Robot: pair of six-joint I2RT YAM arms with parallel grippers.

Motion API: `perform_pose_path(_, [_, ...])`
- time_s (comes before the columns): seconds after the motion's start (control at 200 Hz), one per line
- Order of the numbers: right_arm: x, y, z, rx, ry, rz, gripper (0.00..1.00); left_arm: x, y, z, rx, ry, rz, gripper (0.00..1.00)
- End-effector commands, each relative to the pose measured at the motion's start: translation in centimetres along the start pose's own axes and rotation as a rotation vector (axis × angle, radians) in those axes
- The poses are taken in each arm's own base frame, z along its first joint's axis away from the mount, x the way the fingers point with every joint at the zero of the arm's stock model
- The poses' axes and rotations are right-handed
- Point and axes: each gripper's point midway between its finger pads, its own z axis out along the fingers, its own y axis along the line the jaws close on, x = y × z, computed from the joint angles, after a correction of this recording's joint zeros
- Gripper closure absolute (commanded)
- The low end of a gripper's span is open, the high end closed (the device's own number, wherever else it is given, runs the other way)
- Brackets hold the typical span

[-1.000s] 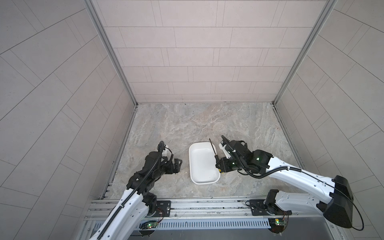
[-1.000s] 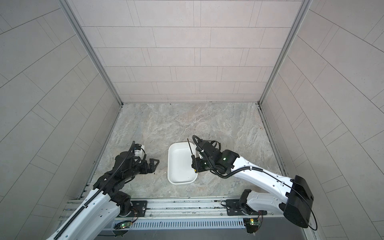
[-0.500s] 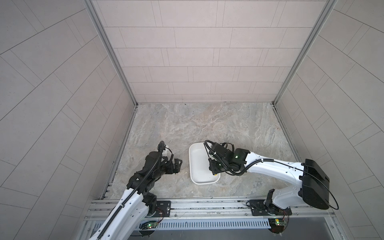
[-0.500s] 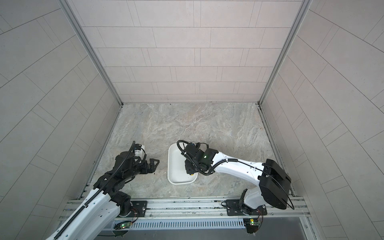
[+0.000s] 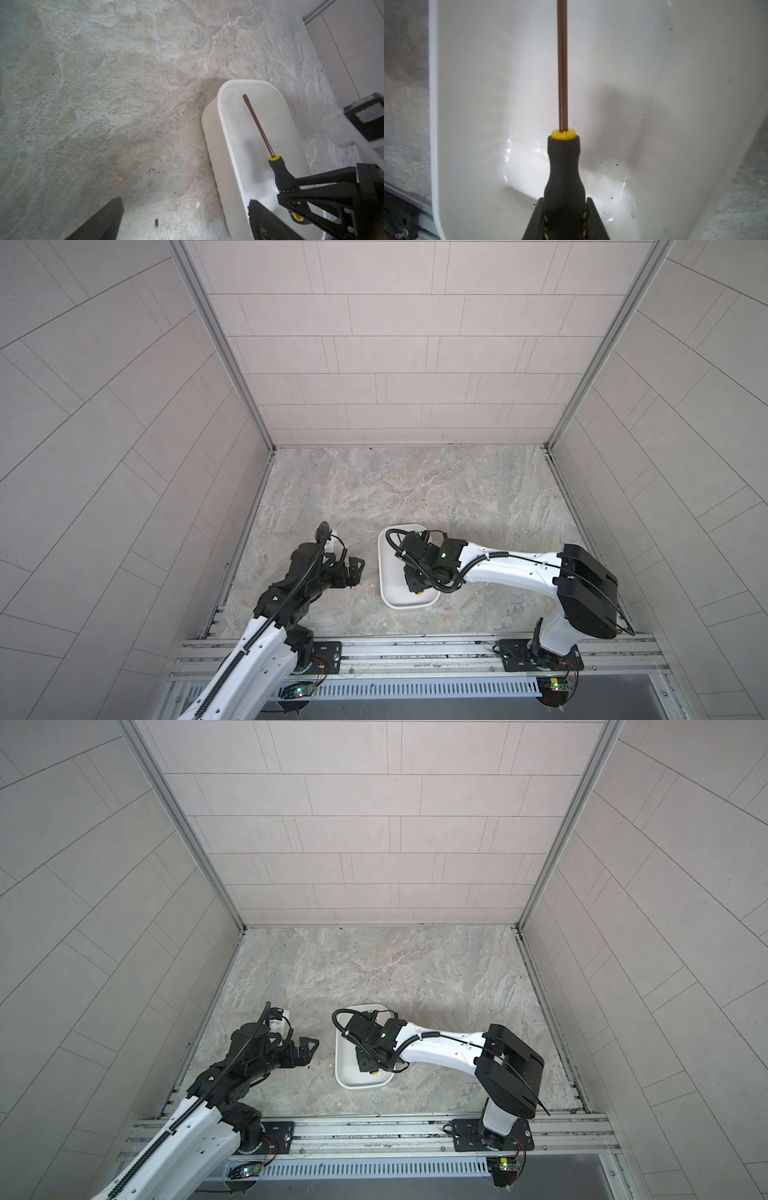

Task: Put the screwdriver in the bin
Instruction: Place the screwdriver into the bin.

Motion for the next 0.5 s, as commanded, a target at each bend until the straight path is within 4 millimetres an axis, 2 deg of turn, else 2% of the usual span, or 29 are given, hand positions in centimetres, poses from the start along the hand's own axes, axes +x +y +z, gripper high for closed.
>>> perform_pose_path(0.0, [-0.3, -0.4, 0.1, 0.041, -0.014, 0.023, 1.00, 0.0, 0.0, 0.0, -0.001, -0.009, 0.018, 0.00])
perform_pose_path(0.435, [0.1, -0.3, 2.3, 0.082, 0.025, 0.008, 1.00, 0.0, 0.3, -0.1, -0.016, -0.019, 0.014, 0.00])
perform_pose_path(0.495, [0.1, -0.2, 2.5, 0.084, 0.030, 0.005, 0.96, 0.0, 0.5, -0.1, -0.027, -0.021, 0.011, 0.00])
